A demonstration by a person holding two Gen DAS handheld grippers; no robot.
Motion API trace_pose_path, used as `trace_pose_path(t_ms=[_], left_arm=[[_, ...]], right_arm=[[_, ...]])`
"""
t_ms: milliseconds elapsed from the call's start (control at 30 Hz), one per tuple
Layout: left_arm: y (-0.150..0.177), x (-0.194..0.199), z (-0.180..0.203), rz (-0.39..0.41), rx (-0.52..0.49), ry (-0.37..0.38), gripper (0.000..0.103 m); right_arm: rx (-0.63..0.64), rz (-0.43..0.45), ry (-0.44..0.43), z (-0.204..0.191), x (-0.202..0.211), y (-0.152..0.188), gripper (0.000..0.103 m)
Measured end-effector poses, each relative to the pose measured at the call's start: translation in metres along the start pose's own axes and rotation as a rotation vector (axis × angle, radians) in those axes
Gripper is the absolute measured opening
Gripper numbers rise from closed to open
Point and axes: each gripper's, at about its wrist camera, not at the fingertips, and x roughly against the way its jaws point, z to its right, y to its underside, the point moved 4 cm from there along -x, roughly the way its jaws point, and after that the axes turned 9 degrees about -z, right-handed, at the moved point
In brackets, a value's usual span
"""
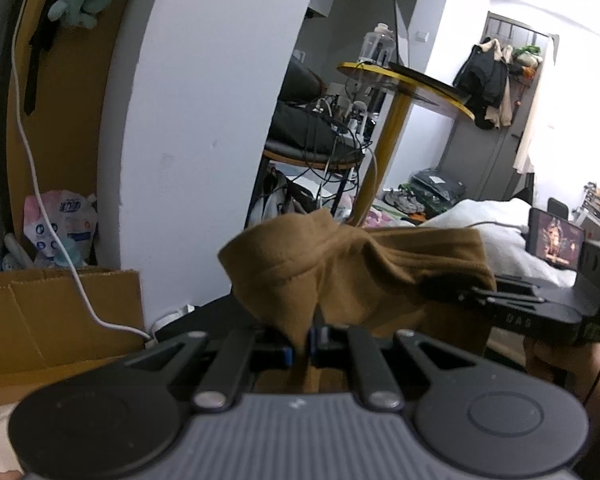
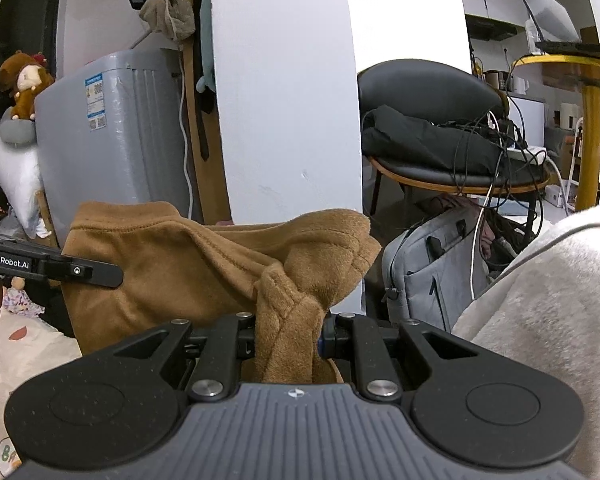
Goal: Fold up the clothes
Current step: 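Carry the held shirt with both tools toward the cardboard by the wall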
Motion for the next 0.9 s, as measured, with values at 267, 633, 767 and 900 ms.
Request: trace_pose_path(t_ms=[267,633,767,900], left_arm=[[0.003,-0.022,-0.008,-0.020,0.001,0.004,0.008],[0.006,-0.067,-0.042,-0.061,0.003,-0.015,0.008],[0.006,-0.081,-0.053,-0.069,0.004,-0.023,0.008],[0.005,-0.090,-0.061,-0.069,0.010,-0.030,0.008]], right_arm=[[0.000,-0.003,0.007,0.015,-0.023,0.004,0.019],[-0.015,-0.046,0.019,0.036,-0.081,0.018,0.019],[-0.010,-0.049,0.015,0.038,-0.099,0.015,0.019],[0.000,-0.059,0.014,0.040,-0.116,0.011,0.019]])
